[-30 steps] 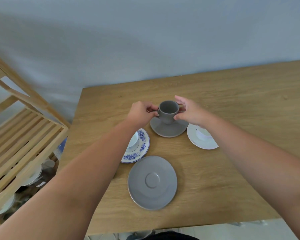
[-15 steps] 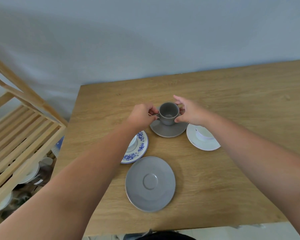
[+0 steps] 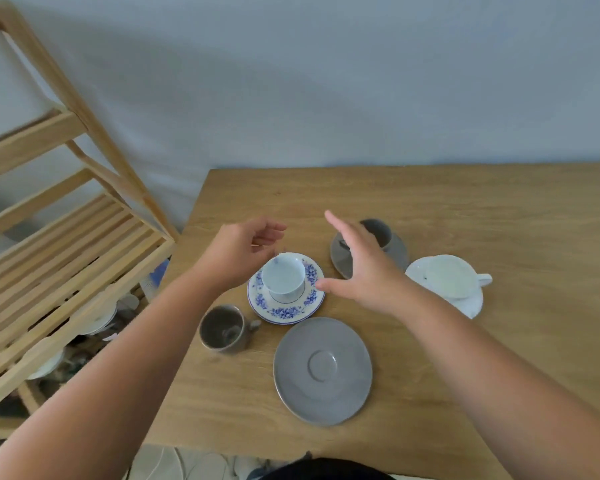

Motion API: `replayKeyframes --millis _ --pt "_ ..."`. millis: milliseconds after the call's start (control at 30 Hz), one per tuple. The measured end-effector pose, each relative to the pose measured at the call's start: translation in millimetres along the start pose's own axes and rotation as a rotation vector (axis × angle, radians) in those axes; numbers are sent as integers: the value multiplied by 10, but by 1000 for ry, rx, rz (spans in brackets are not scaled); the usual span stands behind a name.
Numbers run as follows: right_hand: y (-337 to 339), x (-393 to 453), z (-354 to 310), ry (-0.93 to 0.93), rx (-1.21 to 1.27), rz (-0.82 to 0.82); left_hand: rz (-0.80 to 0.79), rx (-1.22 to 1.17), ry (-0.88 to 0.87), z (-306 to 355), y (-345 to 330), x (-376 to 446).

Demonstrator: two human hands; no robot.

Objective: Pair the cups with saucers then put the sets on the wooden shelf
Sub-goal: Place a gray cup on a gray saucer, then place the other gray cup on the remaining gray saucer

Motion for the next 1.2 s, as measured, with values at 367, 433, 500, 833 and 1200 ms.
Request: replayKeyframes --millis 367,433,500,833,1200 --pt "-1159 -70 -77 -70 129 -202 -273 -61 297 -929 279 -1114" --pt "-1253 -33 -61 -104 148 -206 -236 -134 312 -1009 183 -1177" --pt "-1309 -2 -80 -120 146 -203 -176 -195 312 -1046 109 -1208" --pt "-1199 58 -148 -172 337 -175 -91 -426 306 -973 55 -1205" --pt "-603 -445 279 -226 403 -115 -142 -374 192 -385 -542 -1156"
Point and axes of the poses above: each hand's wrist, its own x-axis towards the middle knuckle, its own y-axis out of the back of the hand, z = x × y, the point moved 1 cm from there along x, towards the middle knuckle, and after that the axes turned 4 degrees about -x, right-handed, at the moved point
